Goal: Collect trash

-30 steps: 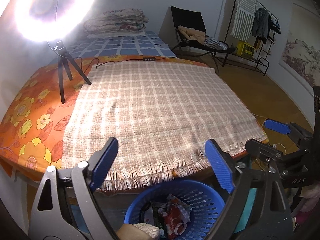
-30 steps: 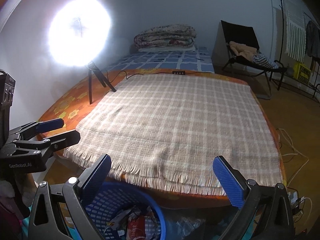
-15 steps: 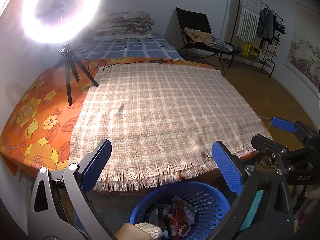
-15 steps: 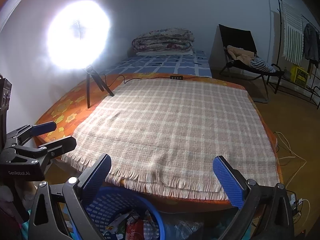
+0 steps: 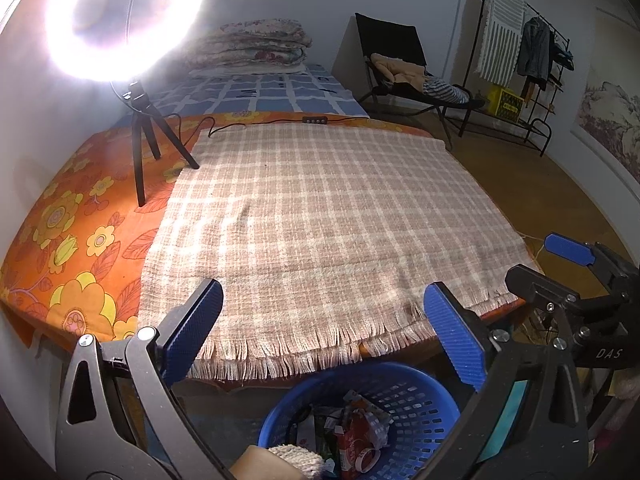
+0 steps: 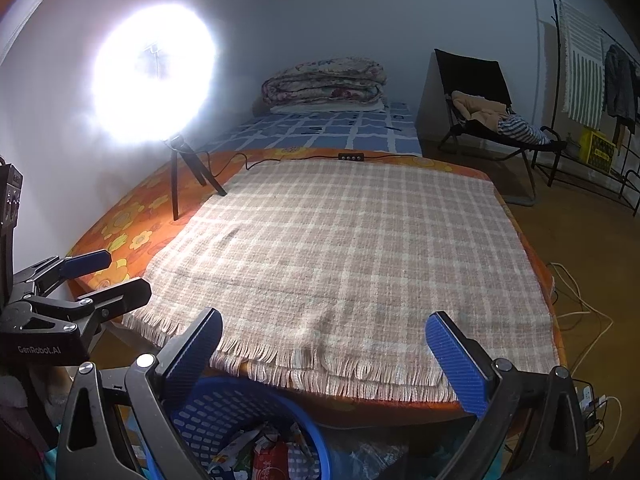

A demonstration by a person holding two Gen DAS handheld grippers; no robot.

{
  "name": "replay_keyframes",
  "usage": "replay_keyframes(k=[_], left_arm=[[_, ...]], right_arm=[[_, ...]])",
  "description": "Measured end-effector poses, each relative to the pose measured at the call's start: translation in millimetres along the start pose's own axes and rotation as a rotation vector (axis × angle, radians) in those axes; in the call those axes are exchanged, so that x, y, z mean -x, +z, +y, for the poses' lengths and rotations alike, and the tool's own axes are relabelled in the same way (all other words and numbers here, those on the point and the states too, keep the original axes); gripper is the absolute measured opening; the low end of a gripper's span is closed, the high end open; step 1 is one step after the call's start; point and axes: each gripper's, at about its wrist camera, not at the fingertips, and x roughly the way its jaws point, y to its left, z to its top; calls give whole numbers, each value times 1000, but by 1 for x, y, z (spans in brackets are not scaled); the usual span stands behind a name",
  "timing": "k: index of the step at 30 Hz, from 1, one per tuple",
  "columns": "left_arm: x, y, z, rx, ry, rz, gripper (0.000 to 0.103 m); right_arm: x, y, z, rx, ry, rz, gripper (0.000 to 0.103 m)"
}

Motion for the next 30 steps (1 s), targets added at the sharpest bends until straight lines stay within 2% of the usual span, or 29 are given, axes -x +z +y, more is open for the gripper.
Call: replay_keyframes(k=[30], left_arm=[[-7,-4,3,28,-6,32,102]], right_arm=[[-3,-2,7,-3,9,8,103]])
